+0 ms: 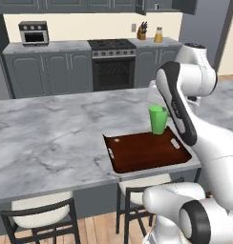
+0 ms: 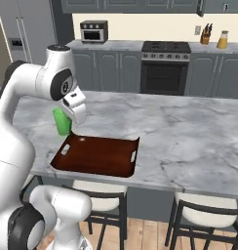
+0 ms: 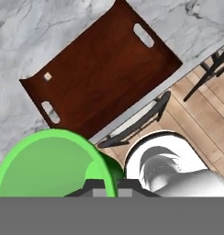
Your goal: There is a tray on the dining counter. Grab the cup, mug, and pitcher and place them on the tray. The pitcher may be placed next to the tray if it cannot fit the tray.
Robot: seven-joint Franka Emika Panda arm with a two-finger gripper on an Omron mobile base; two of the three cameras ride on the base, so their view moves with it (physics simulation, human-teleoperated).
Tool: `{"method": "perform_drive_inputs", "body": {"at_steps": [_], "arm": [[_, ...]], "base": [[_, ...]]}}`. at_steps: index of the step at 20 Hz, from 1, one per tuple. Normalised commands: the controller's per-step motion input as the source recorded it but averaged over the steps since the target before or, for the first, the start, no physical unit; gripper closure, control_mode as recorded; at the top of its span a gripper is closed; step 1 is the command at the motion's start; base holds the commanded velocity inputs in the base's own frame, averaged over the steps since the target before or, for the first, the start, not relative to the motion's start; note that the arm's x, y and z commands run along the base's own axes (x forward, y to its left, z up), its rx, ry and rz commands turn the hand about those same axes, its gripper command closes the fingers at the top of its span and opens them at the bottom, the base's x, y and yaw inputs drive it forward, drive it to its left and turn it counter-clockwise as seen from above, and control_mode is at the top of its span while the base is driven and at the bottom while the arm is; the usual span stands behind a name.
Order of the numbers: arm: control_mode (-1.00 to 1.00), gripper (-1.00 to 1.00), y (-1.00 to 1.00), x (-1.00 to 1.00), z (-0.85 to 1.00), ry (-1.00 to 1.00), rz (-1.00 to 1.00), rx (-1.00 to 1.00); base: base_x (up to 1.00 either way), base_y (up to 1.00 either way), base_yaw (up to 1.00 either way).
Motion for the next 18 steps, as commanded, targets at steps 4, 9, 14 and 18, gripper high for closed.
{"method": "perform_drive_inputs", "body": {"at_steps": [4, 9, 14, 18], "arm": [[-1.00, 1.00, 0.00, 0.69, -0.38, 0.00, 0.00, 0.00], [-1.00, 1.00, 0.10, 0.66, -0.50, 0.00, 0.00, 0.00], [-1.00, 1.00, 0.07, 0.47, -0.59, 0.00, 0.00, 0.00], [-1.00, 1.00, 0.15, 0.39, -0.59, 0.00, 0.00, 0.00]], "base": [[0.00, 0.00, 0.00], [0.00, 0.00, 0.00], [0.00, 0.00, 0.00], [0.00, 0.00, 0.00]]}}
